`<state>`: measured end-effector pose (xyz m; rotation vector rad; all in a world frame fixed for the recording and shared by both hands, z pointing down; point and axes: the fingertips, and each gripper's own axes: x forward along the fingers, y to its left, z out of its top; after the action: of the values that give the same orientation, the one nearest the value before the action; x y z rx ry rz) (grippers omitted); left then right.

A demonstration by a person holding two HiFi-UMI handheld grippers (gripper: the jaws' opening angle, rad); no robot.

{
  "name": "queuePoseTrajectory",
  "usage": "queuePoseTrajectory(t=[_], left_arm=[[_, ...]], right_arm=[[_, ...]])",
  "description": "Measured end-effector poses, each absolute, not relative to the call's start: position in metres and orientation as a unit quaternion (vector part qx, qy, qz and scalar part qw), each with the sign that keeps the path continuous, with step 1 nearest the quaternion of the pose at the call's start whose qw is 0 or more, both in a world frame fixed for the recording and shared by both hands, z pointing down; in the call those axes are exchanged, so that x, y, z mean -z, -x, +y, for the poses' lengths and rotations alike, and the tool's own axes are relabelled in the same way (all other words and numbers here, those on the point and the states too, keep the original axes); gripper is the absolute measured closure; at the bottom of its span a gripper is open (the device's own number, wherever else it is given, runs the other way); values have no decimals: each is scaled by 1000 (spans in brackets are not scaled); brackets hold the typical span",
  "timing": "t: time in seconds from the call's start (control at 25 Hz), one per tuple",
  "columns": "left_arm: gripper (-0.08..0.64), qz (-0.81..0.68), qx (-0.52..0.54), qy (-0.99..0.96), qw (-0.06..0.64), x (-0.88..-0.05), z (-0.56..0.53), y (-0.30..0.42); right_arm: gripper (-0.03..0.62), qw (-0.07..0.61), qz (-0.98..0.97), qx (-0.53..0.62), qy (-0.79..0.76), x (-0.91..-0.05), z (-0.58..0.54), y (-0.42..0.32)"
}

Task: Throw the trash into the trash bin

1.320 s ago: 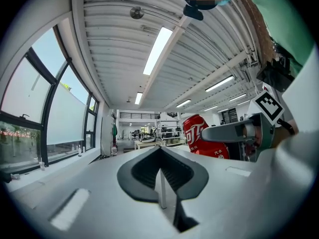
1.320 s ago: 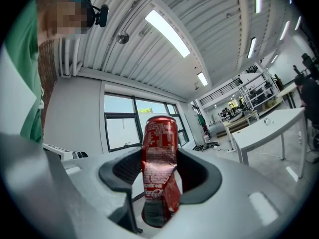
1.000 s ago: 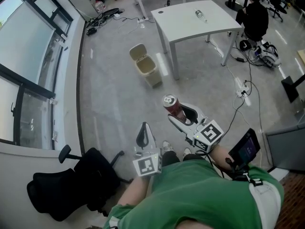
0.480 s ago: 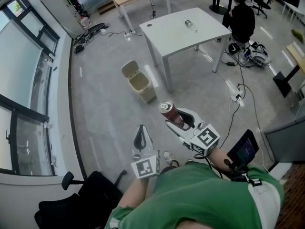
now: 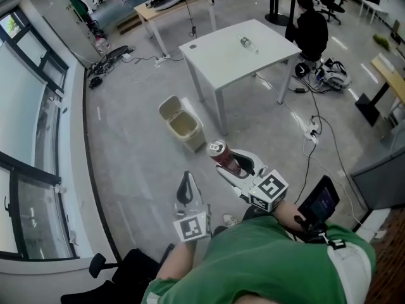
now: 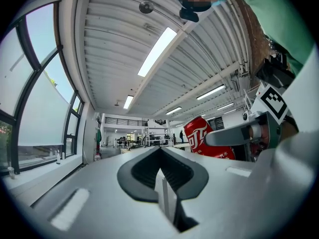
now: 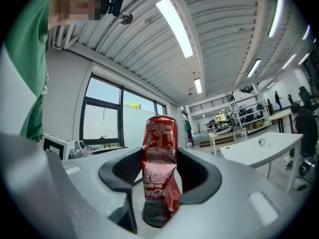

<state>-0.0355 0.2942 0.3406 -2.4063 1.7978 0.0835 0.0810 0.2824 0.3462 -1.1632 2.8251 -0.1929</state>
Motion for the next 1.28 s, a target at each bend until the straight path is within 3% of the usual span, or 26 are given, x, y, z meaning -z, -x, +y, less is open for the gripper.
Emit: queuePoseTrajectory(t=[0.52, 1.28], left_arm=[[555, 587, -34, 808, 42, -346, 251, 34], [555, 643, -13, 765, 41, -350, 118, -2]], right_arm=[[369, 27, 917, 68, 392, -352, 240, -83], [370, 46, 940, 79, 328, -354, 88, -120]])
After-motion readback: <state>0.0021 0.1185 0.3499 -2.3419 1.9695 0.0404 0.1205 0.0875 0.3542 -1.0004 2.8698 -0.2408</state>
